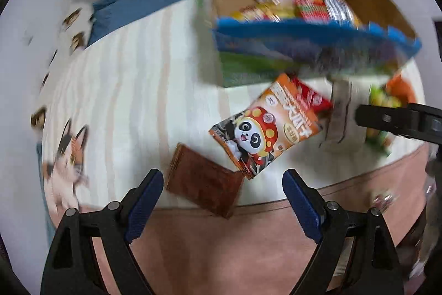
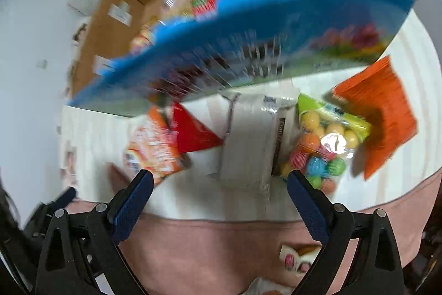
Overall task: Organize snacks
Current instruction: 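Withdraw both tools from the box back toward the snacks, then grasp the orange sunflower-seed bag with left gripper while right grasps the white wafer pack, then carry both packets into the cardboard box and open both grippers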
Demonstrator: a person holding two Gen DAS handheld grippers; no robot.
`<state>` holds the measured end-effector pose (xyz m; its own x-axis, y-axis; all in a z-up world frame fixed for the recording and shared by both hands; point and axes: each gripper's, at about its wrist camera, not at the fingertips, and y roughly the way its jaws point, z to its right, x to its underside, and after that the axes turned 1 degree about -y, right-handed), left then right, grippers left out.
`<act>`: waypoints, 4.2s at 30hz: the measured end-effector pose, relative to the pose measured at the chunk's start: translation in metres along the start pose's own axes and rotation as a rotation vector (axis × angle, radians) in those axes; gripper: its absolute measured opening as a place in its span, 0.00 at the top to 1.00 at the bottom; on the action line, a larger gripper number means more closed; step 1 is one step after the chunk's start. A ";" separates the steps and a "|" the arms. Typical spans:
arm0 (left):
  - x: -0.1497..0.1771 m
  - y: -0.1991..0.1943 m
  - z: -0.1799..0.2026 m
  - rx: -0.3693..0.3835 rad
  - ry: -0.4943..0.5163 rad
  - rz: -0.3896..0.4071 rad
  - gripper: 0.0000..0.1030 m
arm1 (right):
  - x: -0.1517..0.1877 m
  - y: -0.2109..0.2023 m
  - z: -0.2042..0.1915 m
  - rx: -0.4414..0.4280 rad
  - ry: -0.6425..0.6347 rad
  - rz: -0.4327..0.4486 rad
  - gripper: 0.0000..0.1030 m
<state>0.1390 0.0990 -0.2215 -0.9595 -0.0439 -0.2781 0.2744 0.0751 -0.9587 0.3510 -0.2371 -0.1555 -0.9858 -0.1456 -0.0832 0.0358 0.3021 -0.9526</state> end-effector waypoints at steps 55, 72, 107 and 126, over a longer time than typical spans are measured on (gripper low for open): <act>0.082 0.093 0.011 0.163 -0.208 -0.353 0.41 | 0.100 0.044 0.045 0.034 -0.095 -0.225 0.34; 0.060 0.017 0.053 0.183 -0.238 -0.192 0.45 | 0.105 -0.007 0.057 -0.069 -0.110 -0.120 0.44; -0.293 0.086 -0.007 0.073 -0.210 -0.178 0.44 | -0.261 -0.030 0.040 0.309 -0.112 0.064 0.34; -0.279 0.059 0.008 0.157 -0.199 -0.082 0.10 | -0.249 -0.023 0.034 0.257 -0.103 0.091 0.08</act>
<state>0.4231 0.1076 -0.2011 -0.9520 -0.2396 -0.1903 0.2172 -0.0911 -0.9719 0.6017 -0.2402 -0.1230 -0.9552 -0.2280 -0.1885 0.1766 0.0717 -0.9817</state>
